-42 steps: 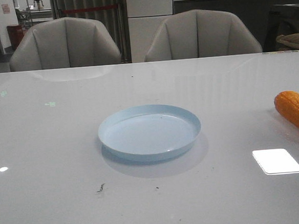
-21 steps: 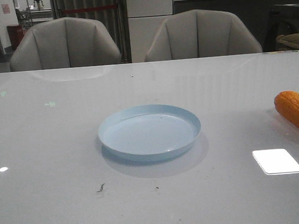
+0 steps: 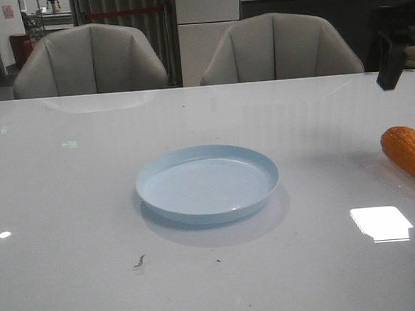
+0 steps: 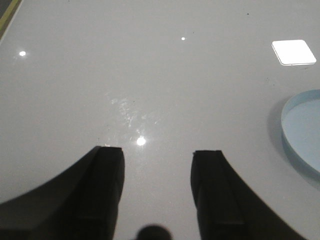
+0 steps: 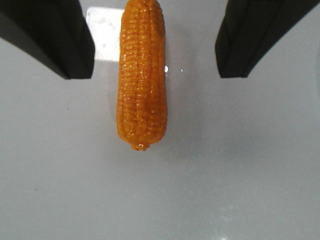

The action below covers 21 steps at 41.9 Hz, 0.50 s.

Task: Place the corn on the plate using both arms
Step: 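Lower the right gripper over the orange corn cob and close on it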

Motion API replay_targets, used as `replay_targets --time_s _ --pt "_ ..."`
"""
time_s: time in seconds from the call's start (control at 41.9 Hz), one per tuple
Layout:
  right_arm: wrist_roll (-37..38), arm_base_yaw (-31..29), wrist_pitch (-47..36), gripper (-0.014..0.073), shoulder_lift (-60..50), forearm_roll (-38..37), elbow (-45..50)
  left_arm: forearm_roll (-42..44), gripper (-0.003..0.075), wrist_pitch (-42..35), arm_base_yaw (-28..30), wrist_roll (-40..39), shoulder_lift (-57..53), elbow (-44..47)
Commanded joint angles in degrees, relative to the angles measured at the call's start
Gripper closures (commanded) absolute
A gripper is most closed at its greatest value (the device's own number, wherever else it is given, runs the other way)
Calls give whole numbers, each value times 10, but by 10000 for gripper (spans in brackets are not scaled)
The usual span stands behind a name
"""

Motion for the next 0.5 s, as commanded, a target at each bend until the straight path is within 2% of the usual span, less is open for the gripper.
replay_targets --time_s 0.0,0.334,0.477 --pt "0 -5 13 -11 16 -6 -34 -9 335 -29 2 -5 -3 -16" --pt "0 -5 17 -3 82 -5 -33 -9 335 -23 2 -5 -3 -16" --pt "0 -5 14 100 91 -6 -33 -9 335 -22 2 -5 -3 -16"
